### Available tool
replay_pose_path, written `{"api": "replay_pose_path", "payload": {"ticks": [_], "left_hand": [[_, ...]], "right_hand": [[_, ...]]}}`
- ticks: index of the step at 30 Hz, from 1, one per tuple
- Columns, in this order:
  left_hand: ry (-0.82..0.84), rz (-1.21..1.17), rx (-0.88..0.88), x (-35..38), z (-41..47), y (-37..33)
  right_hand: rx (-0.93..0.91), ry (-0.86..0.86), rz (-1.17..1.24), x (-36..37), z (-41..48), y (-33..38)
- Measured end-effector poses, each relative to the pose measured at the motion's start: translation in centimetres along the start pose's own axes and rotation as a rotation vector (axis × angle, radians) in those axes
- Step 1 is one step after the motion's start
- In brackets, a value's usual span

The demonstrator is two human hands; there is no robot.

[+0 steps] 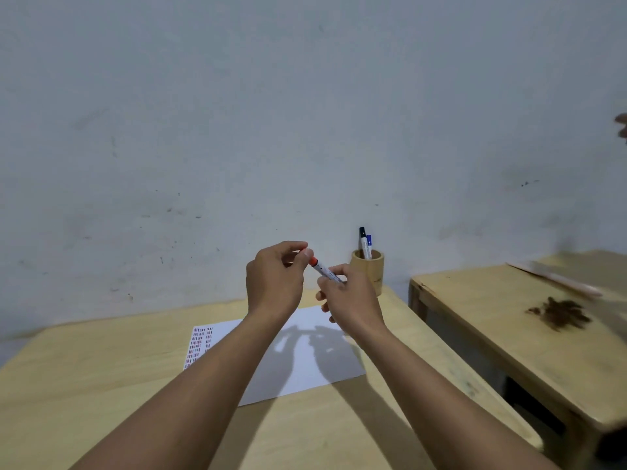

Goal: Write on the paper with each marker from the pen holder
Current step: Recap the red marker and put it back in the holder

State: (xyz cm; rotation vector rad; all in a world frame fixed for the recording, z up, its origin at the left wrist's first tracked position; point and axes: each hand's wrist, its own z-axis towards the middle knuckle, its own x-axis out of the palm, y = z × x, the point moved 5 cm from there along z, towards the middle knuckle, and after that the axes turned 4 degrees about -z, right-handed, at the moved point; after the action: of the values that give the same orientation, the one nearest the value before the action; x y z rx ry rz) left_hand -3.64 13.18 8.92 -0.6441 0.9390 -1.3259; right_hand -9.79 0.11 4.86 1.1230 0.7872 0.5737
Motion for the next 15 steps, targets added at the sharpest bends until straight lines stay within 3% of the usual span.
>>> {"api": "replay_pose_path", "payload": {"ticks": [8, 15], "left_hand": [[0.05, 0.046, -0.095, 5.7, 2.4, 2.3], [0.254, 0.12, -0.126, 13.1, 3.9, 7.3]], "right_hand": [[-0.101, -0.084, -0.184, -5.2, 6.1, -1.6], [-0.101, -0.135, -0.193, -8.0, 12.8, -2.7]]}}
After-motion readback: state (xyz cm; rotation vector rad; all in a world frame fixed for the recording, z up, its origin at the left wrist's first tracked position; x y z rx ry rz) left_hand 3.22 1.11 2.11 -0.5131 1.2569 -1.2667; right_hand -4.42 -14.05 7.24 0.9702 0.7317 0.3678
